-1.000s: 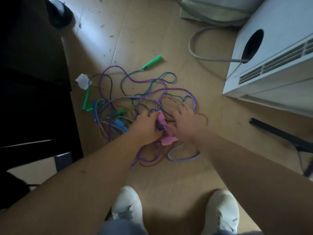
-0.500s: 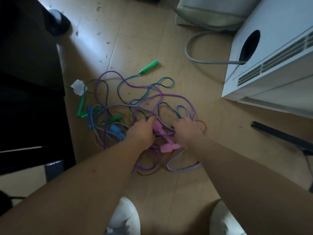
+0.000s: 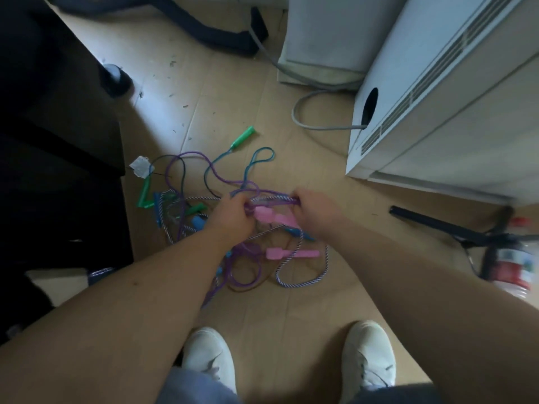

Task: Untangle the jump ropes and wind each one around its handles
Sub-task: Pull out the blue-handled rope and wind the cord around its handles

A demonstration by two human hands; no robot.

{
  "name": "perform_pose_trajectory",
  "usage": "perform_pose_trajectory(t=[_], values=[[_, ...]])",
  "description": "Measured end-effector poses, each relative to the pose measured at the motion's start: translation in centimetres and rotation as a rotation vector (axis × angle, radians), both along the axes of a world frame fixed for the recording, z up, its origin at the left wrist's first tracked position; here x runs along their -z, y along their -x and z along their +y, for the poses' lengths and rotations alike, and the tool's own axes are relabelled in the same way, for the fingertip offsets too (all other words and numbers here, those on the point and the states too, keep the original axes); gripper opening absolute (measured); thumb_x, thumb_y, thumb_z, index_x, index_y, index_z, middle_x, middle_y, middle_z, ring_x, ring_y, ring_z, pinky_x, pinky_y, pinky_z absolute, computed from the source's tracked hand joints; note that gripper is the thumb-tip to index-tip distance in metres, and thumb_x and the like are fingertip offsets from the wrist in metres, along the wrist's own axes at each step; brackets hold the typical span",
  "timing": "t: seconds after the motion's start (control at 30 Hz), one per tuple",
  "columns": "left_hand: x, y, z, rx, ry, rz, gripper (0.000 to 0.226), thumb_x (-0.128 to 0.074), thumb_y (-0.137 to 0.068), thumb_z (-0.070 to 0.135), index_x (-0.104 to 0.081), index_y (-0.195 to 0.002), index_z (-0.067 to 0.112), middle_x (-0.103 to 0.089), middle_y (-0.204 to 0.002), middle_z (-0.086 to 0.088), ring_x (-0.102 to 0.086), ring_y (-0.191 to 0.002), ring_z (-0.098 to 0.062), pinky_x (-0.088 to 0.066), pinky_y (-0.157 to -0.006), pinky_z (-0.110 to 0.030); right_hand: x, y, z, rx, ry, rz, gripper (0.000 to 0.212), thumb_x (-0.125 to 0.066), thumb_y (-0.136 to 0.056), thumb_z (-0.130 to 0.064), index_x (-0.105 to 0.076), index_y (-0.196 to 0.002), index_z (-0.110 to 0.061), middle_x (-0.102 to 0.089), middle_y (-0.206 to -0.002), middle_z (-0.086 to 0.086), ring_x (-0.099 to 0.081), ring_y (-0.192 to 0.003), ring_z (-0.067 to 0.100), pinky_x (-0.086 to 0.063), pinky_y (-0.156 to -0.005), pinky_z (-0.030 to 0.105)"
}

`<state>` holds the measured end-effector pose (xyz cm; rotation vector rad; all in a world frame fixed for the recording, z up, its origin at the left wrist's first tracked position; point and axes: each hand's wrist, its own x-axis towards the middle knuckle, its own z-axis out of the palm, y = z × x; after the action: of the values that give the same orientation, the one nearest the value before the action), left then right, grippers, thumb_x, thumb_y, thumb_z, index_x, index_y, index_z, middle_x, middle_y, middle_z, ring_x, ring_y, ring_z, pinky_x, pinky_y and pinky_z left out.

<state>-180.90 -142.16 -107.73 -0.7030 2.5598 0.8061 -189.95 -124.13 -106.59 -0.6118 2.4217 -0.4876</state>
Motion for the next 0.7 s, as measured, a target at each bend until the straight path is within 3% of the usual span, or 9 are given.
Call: perform_pose_trajectory(t=[0.1, 0.17, 0.3, 0.43, 0.53, 0.6, 0.7], values=[[-3.8, -1.1, 0.8, -0.019, -0.044, -0.002, 0.056, -0.069, -0.085, 0.03, -0.052, -0.137, 0.021, -0.047, -0.136, -0.015, -0.048, -0.127, -0.028, -0.039, -0.107, -0.035, -3.8, -0.9, 0.4, -0.005, 0.068, 0.083, 0.021, -0.05, -0.1, -0.027, -0.058, -0.117, -0.018, -0.068, -0.105, 0.014, -0.062, -0.096, 0.035, -0.041, -0.072, 0.037], [-6.7, -1.8, 1.0, -0.023, -0.06, 0.024, 0.062, -0.063, -0.088, 0.022, -0.041, -0.146, 0.018, -0.037, -0.145, -0.016, -0.043, -0.133, -0.029, -0.034, -0.111, -0.033, -6.7, -1.5, 0.3, -0.026, 0.071, 0.15, 0.021, -0.05, -0.101, -0.03, -0.058, -0.118, -0.021, -0.069, -0.106, 0.011, -0.062, -0.098, 0.034, -0.045, -0.077, 0.039], [-12.5, -3.1, 1.5, 0.004, -0.05, 0.127, 0.064, -0.06, -0.091, 0.021, -0.036, -0.15, 0.018, -0.038, -0.148, -0.016, -0.05, -0.127, -0.032, -0.04, -0.109, -0.039, -12.8, -3.0, 0.5, 0.023, 0.141, 0.228, 0.02, -0.046, -0.102, -0.032, -0.06, -0.115, -0.024, -0.07, -0.104, 0.006, -0.063, -0.098, 0.032, -0.047, -0.09, 0.047], [-18.2, -4.6, 2.9, 0.085, -0.064, 0.243, 0.059, -0.058, -0.092, 0.011, -0.042, -0.148, 0.02, -0.045, -0.149, -0.008, -0.044, -0.135, -0.025, -0.034, -0.105, -0.026, -18.2, -5.3, 1.9, -0.014, 0.212, 0.242, 0.017, -0.048, -0.101, -0.025, -0.06, -0.113, -0.024, -0.068, -0.099, 0.004, -0.061, -0.089, 0.028, -0.052, -0.081, 0.045], [-21.3, -5.9, 3.9, 0.055, -0.153, 0.332, 0.063, -0.054, -0.086, -0.001, -0.047, -0.143, 0.026, -0.052, -0.145, -0.002, -0.047, -0.135, -0.019, -0.037, -0.111, -0.03, -21.4, -7.2, 3.3, -0.046, 0.218, 0.296, 0.016, -0.048, -0.101, -0.024, -0.058, -0.113, -0.026, -0.064, -0.095, 0.0, -0.06, -0.085, 0.025, -0.051, -0.077, 0.04], [-23.0, -7.0, 4.6, 0.029, -0.241, 0.372, 0.061, -0.048, -0.085, -0.007, -0.054, -0.136, 0.026, -0.059, -0.137, 0.0, -0.053, -0.128, -0.015, -0.042, -0.11, -0.037, -23.0, -8.5, 4.3, -0.083, 0.223, 0.331, 0.016, -0.048, -0.101, -0.023, -0.057, -0.114, -0.026, -0.065, -0.097, 0.0, -0.06, -0.087, 0.025, -0.051, -0.077, 0.04], [-25.7, -8.9, 6.2, 0.027, -0.328, 0.412, 0.038, -0.041, -0.1, 0.004, -0.06, -0.127, 0.024, -0.069, -0.119, 0.0, -0.073, -0.089, -0.014, -0.057, -0.086, -0.036, -25.3, -10.5, 5.8, -0.115, 0.235, 0.368, 0.016, -0.05, -0.101, -0.023, -0.057, -0.116, -0.026, -0.068, -0.104, 0.002, -0.062, -0.092, 0.026, -0.053, -0.082, 0.042]])
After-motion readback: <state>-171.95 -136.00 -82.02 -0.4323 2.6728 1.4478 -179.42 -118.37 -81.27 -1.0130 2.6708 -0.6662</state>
